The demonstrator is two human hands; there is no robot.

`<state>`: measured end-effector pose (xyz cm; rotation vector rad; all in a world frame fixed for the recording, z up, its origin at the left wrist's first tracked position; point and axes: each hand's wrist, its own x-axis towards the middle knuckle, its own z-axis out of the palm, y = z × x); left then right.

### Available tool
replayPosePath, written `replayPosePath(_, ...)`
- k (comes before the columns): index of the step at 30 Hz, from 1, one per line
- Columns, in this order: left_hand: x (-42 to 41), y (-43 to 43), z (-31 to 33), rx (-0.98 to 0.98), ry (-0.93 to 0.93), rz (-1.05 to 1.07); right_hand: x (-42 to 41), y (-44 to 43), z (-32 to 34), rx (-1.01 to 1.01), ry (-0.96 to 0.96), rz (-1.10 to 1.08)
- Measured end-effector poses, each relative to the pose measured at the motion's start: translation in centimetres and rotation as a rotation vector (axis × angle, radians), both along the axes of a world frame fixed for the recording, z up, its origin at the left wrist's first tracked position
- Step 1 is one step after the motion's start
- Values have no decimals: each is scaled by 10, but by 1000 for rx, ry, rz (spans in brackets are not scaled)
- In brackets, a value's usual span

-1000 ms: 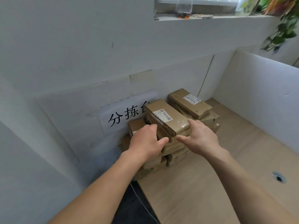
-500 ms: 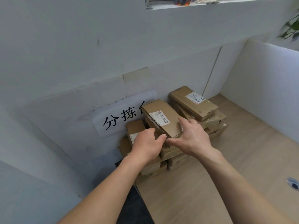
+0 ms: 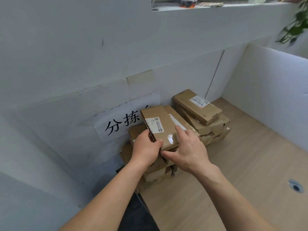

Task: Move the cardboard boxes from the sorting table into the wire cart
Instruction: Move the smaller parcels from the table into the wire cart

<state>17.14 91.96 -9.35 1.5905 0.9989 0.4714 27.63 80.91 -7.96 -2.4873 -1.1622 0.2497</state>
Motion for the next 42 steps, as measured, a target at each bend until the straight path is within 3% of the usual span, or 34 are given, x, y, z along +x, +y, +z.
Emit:
replayPosePath(7,-11,14,-4,-202,-143,92,6,2,1,16,17,56)
replayPosePath(11,-24,24,-7,-211,-164,94,23,6,0,20,37,-27)
replayPosePath(17,-48,35,-12,-223,-177,64,36,16,-9,-162,28,-123)
replayPosePath(29,-58,33,-23,-215,-156,74,26,10,-13,-199,1,-242)
replayPosePath(42,-60,29,-32,-219,-103,50,17,-7,-23,234,501,-495)
